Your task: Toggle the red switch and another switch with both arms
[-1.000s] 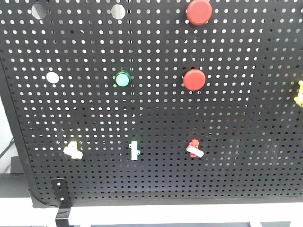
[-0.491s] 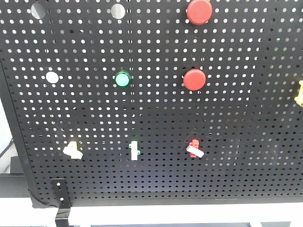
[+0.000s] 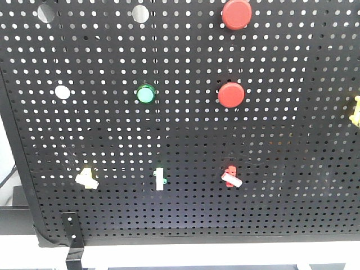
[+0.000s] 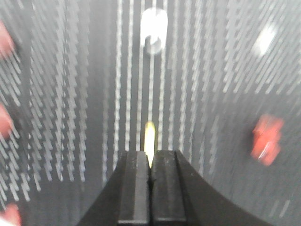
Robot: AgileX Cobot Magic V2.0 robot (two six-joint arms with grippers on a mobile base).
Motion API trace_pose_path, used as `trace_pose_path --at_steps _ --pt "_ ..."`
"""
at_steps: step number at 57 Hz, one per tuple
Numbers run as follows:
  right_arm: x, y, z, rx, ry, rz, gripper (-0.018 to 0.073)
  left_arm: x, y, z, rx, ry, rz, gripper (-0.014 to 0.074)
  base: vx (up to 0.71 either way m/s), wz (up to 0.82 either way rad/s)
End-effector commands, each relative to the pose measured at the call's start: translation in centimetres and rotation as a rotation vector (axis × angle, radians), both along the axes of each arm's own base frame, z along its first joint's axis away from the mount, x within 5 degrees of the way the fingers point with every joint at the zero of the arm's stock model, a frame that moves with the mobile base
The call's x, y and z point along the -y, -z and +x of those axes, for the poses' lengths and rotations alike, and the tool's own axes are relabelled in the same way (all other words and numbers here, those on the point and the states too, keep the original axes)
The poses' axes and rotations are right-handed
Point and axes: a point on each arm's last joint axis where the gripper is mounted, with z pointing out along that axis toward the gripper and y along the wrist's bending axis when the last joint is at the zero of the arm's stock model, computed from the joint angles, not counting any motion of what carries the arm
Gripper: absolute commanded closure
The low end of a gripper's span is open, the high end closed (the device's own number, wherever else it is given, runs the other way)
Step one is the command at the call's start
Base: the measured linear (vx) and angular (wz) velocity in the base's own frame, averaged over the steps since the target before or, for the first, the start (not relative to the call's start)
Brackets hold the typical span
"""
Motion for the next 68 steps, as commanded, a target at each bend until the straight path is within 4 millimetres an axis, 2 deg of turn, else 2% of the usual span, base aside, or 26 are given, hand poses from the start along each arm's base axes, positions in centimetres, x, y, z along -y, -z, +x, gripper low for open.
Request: trace_pose_path --at_steps 1,11,28,51,60,68 --pt "0.0 -0.6 2.2 0.004 0.0 -0.018 0.0566 0.2 -0.4 2.1 -0.035 0.003 -0.001 0.0594 0.0 0.0" --pt "0.0 0.7 5.2 -0.081 -0.006 -0.017 0.0566 0.4 1.0 4.8 -0.142 0.003 0.006 0.0594 0.0 0.0" --pt "-0.3 1.2 7.3 -0.055 -0.028 -0.075 0.0566 1.2 2.2 8.5 -0.159 0.047 0.011 0.0594 0.0 0.0" --pt "-0.3 1.6 7.9 -0.07 -0.034 -0.055 0.0566 6.5 5.5 12.6 -0.233 0.276 0.033 0.0594 0.0 0.0" --pt "-0.3 1.6 7.9 -0.07 -0.036 -0.046 0.0566 7.5 5.1 14.3 -0.246 0.295 0.031 0.0594 0.0 0.0" --pt "-0.3 1.6 7.9 -0.072 -0.037 -0.042 0.0566 8.1 3.7 15.9 -0.253 0.291 0.034 0.0594 0.0 0.0"
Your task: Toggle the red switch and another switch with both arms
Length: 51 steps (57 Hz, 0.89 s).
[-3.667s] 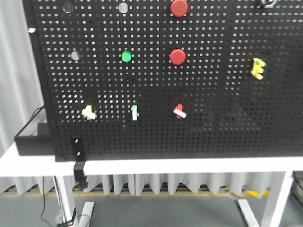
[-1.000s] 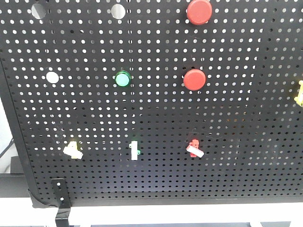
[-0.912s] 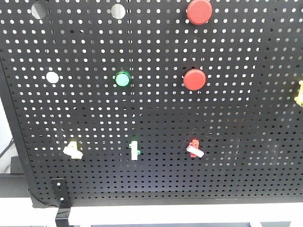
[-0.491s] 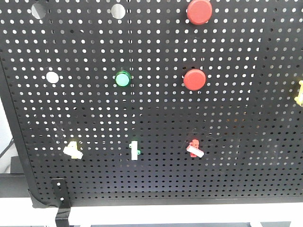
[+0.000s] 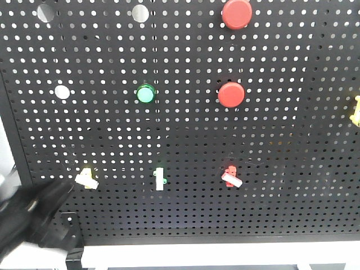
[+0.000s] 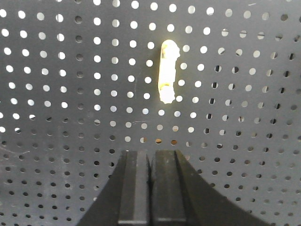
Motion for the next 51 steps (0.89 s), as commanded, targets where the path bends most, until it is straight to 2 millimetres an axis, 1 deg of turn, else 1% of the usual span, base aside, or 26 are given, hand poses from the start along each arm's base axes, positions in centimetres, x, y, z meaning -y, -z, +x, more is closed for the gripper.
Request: trace_pose_path --at_steps 1,5,16,19,30,41,51 --pt "-0.1 -2.1 -0.2 0.125 -0.014 -0.001 0.0566 0.5 -3.2 0.8 0.11 0.008 -0.053 0.0594 0.0 0.0" --pt "-0.1 -2.1 -0.2 0.125 -0.014 -0.001 0.0566 0.7 -3.5 1.6 0.084 0.001 -0.042 0.0594 0.0 0.0" --pt "-0.1 -2.0 -0.2 0.124 -0.014 -0.001 0.0566 1.2 -3.2 3.2 0.05 -0.002 -0.028 0.0594 0.0 0.0" --pt "-0.1 -2.0 -0.2 0.124 -0.014 -0.001 0.0566 1.3 -2.8 3.5 0.038 -0.003 -0.025 0.0594 0.0 0.0" --pt "-0.1 -2.0 -0.2 0.122 -0.013 -0.001 0.0566 1.3 -1.8 3.8 -0.03 -0.016 -0.017 0.0594 0.0 0.0" --pt "-0.1 -2.0 -0.2 0.121 -0.013 -0.001 0.0566 1.1 -1.8 3.9 -0.06 -0.044 -0.082 0.0594 0.0 0.0" --pt "-0.1 -2.0 -0.2 0.121 -0.013 -0.001 0.0566 0.8 -1.0 3.8 -0.171 -0.084 -0.149 0.0594 0.0 0.0"
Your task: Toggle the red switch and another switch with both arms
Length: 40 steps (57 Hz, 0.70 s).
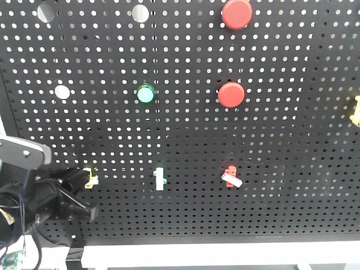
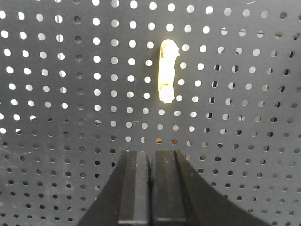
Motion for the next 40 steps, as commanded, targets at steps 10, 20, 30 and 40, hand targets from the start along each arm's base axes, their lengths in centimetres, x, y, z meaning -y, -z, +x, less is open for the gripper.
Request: trace_pose_path --at_steps 10,20,30,40 --pt "-0.1 -2.0 -0.2 0.121 -0.013 -0.007 0.0566 0.0 -0.7 -0.5 -0.1 -0.034 -0.086 0.0594 0.0 0.0" --pt "-0.1 -2.0 -0.2 0.121 -0.012 -0.001 0.0566 -0.2 -1.0 -1.1 -0.123 -0.033 -0.091 0.0594 0.0 0.0" --pt "-0.4 -2.0 -0.2 0.114 -0.038 0.049 0.0566 -0.6 -4.2 -3.5 -0.024 -0.01 -0.124 0.0594 0.0 0.0" --pt "-4.1 -1.4 0.1 0.099 -0.244 -0.069 0.0566 -1.4 -6.8 -6.0 0.069 0.0 -0.15 0.0594 0.0 0.0"
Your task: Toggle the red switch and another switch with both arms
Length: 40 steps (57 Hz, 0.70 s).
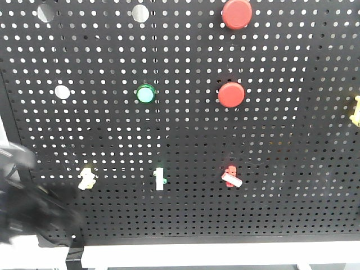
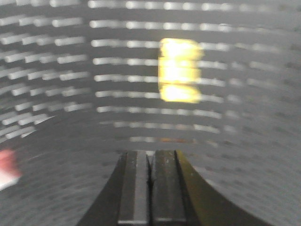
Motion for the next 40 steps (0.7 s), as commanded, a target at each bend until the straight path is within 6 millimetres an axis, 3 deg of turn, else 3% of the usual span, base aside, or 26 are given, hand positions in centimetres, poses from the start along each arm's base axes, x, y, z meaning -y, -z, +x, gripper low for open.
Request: trace_pose_path --at_steps 1,14,30,40 --pt "-2.6 -1.4 0.1 0.098 -0.157 -0.04 0.0566 -0.5 -3.6 -1.6 0.169 -0.003 -0.059 0.0594 0.0 0.0" --pt "-6.6 -0.2 2.6 0.039 -0.309 0.026 0.0566 -1.2 -5.4 -3.6 0.241 -0.002 -0.085 0.0594 0.0 0.0" --pt "-8.4 -0.7 6.9 0.015 -0.317 0.088 0.0566 -1.2 -5.4 -3.7 0.238 -0.002 -0.086 0.0594 0.0 0.0" --pt "-10.1 -0.7 7.7 0.012 -0.366 0.091 0.0566 -1.2 -5.4 -3.7 0.239 -0.002 -0.087 0.0594 0.0 0.0"
